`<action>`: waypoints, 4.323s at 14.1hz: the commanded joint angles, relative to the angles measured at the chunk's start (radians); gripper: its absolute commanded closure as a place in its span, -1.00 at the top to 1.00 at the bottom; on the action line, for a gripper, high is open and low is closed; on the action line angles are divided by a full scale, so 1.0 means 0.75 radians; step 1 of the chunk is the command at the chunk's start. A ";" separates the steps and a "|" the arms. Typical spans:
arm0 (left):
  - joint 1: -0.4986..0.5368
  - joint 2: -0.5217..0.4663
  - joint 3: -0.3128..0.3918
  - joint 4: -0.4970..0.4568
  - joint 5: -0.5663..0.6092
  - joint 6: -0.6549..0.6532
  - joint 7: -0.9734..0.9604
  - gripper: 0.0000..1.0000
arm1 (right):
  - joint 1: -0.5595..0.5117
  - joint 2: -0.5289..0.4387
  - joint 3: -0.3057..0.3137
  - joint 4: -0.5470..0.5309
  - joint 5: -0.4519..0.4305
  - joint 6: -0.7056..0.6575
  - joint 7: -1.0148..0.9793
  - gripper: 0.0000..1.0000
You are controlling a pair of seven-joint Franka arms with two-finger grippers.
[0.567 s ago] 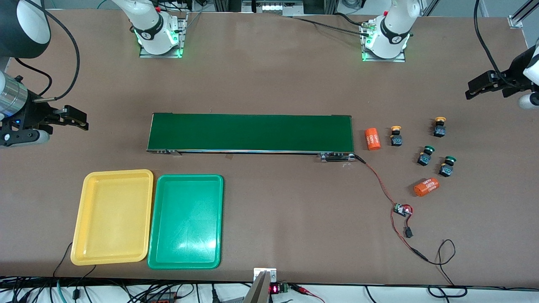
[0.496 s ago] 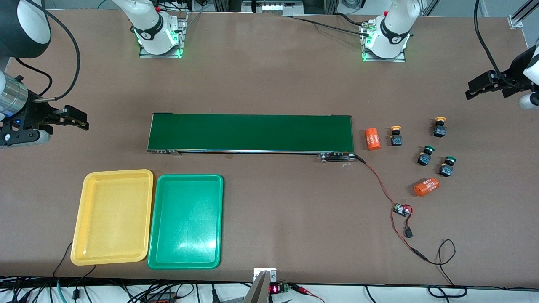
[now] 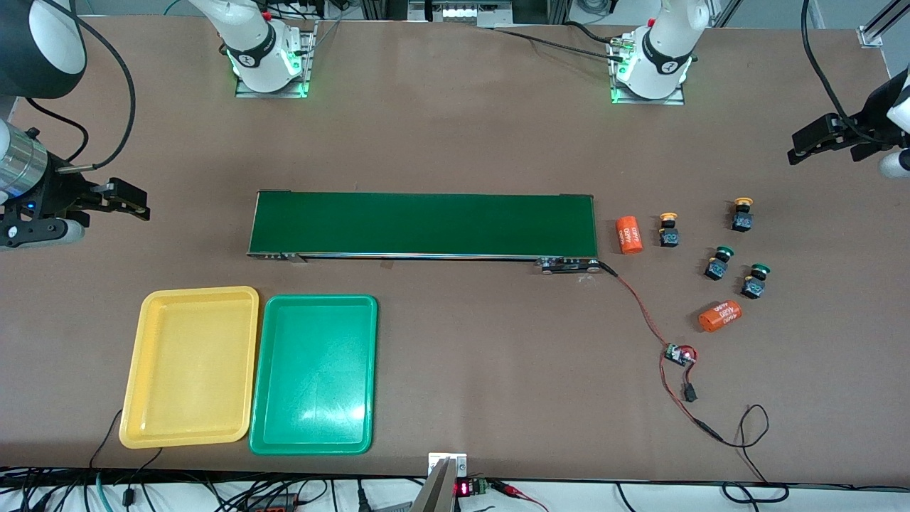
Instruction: Sort buttons by color to trays
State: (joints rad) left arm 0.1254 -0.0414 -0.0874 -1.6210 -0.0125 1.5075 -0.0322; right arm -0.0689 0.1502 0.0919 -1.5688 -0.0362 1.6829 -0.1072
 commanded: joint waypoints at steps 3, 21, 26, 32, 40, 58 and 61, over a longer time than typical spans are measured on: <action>0.005 0.128 0.006 0.036 -0.086 0.074 0.014 1.00 | 0.004 -0.012 0.004 -0.007 -0.019 0.010 0.012 1.00; 0.056 1.106 0.016 0.445 -0.071 0.432 1.099 1.00 | 0.006 -0.012 0.004 -0.007 -0.019 0.010 0.012 1.00; 0.054 1.135 0.016 0.419 0.055 0.571 1.278 1.00 | 0.004 -0.010 0.004 -0.007 -0.019 0.010 0.014 1.00; 0.095 1.143 0.008 0.280 0.035 0.686 1.424 1.00 | 0.018 -0.010 0.004 -0.007 -0.048 0.010 0.014 1.00; 0.135 1.141 0.000 0.222 0.035 0.718 1.424 1.00 | 0.020 -0.012 0.004 -0.007 -0.050 0.010 0.014 1.00; 0.115 0.949 -0.147 0.214 0.051 0.490 1.614 -0.86 | 0.018 -0.012 0.002 -0.007 -0.052 0.010 0.014 1.00; 0.113 0.920 -0.251 0.212 0.051 0.349 1.614 -0.92 | 0.018 -0.012 0.002 -0.007 -0.052 0.010 0.014 1.00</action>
State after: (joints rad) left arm 0.2018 0.6727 -0.2377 -1.4346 0.0065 1.8191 1.1491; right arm -0.0553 0.1502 0.0912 -1.5685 -0.0602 1.6845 -0.1072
